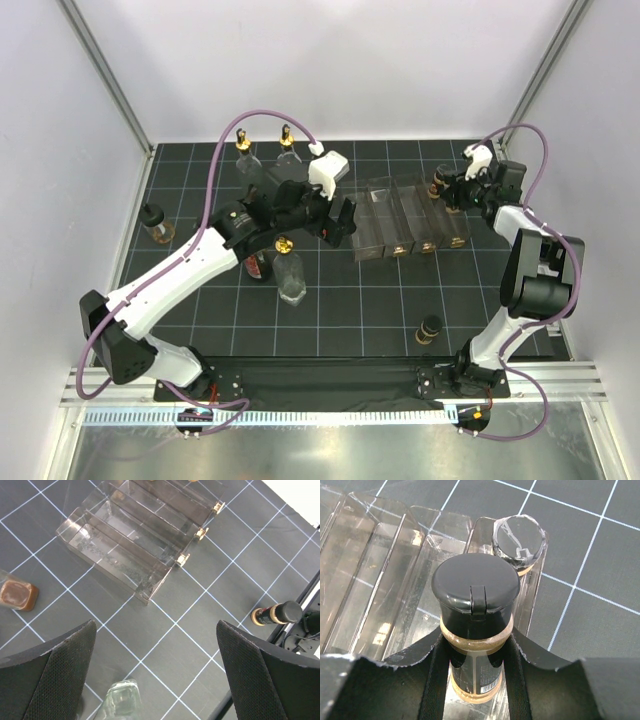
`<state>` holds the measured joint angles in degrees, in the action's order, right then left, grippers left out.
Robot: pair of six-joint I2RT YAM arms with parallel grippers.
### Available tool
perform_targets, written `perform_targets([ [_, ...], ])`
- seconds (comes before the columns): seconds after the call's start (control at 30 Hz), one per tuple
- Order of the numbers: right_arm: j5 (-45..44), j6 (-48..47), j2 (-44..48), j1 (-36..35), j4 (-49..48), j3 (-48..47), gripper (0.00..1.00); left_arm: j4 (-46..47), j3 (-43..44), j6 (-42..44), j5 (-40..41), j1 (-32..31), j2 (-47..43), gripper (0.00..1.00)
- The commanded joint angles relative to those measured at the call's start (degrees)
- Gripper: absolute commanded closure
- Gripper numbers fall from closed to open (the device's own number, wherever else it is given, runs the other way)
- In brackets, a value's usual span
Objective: Organize the condiment bottles
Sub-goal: Pick up the bottle from the center of the board.
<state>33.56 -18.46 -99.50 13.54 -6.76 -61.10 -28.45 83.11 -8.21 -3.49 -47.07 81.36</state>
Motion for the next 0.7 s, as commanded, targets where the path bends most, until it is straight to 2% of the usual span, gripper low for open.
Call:
perform_targets([
  [0.0,0.8,-1.85,3.26,-0.27,-0.53,-0.34,0.71,3.13,-0.14,-0.58,-1.7,0.4,-1.82,0.0],
  [0.1,2.2,-1.23,3.26,-0.27,-1.23,-0.25,0.67,3.31,-0.32,-0.76,-1.79,0.4,-1.82,0.0],
  [0.37,9.24,0.61,7.74,-0.36,-10.81,5.98,0.67,4.36,-0.93,-1.64,-4.07,0.66,-0.95,0.0],
  [0.57,11.61,10.53,14.23,-0.27,-13.36,7.22,0.71,8.05,-2.95,-2.25,-8.81,0.75,-0.15,0.01],
  [0.67,14.33,17.91,19.5,-0.44,-11.08,7.4,0.74,15.07,-6.37,-2.34,-13.73,0.75,-0.41,0.0],
])
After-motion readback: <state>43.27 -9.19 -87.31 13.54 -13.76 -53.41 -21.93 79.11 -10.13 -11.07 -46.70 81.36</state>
